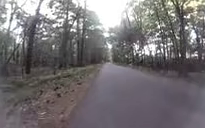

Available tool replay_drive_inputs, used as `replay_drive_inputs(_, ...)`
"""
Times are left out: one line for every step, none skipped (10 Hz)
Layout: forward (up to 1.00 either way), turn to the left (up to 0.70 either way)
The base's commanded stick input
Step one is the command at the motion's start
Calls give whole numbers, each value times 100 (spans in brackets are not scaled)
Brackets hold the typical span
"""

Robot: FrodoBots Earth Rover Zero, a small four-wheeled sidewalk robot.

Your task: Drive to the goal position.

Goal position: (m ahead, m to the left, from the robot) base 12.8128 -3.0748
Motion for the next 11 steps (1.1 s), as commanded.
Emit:
replay_drive_inputs(70, -1)
replay_drive_inputs(70, -1)
replay_drive_inputs(70, -1)
replay_drive_inputs(70, -1)
replay_drive_inputs(70, -1)
replay_drive_inputs(70, -1)
replay_drive_inputs(70, -1)
replay_drive_inputs(70, -1)
replay_drive_inputs(70, -1)
replay_drive_inputs(70, -1)
replay_drive_inputs(70, -1)
